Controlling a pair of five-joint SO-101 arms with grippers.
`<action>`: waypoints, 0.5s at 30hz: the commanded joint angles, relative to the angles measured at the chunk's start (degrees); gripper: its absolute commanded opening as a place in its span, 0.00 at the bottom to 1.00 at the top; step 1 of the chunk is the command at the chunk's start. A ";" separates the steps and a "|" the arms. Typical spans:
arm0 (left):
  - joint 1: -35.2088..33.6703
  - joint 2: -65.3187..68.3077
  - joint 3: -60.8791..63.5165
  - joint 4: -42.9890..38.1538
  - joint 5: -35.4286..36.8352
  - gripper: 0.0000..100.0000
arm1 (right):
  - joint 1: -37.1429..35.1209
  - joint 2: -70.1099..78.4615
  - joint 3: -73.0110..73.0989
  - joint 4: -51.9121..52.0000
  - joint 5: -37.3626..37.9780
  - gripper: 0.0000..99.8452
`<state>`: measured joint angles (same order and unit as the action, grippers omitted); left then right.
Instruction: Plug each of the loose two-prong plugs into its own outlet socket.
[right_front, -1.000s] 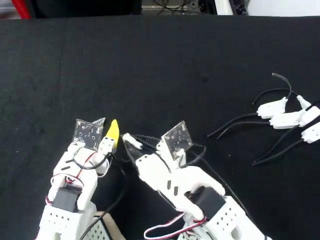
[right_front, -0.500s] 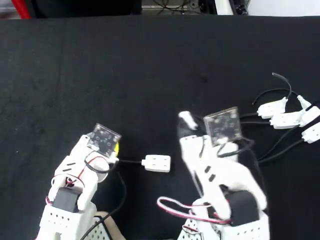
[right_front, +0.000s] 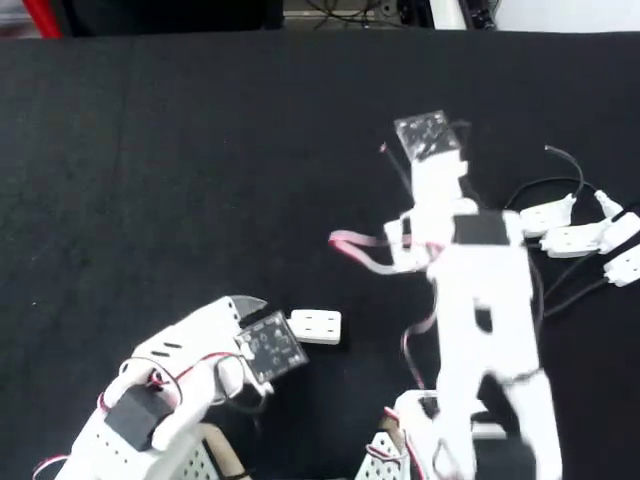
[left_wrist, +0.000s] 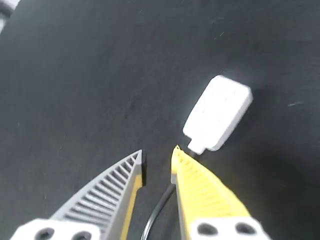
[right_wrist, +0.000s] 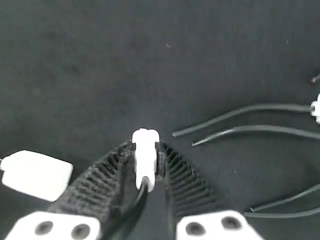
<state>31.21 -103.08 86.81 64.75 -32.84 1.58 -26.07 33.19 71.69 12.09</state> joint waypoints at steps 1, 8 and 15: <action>2.95 6.68 -3.56 -3.60 -3.16 0.10 | 5.27 6.90 -7.52 -0.09 0.35 0.01; 1.27 28.57 -4.18 -15.30 -12.92 0.11 | 4.22 12.79 -9.01 0.18 3.34 0.01; 1.36 44.31 -14.11 -15.56 -12.57 0.16 | 3.43 14.02 -9.27 0.18 3.52 0.01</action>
<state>32.18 -65.54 82.95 48.75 -47.78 5.63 -12.09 27.21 71.69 15.43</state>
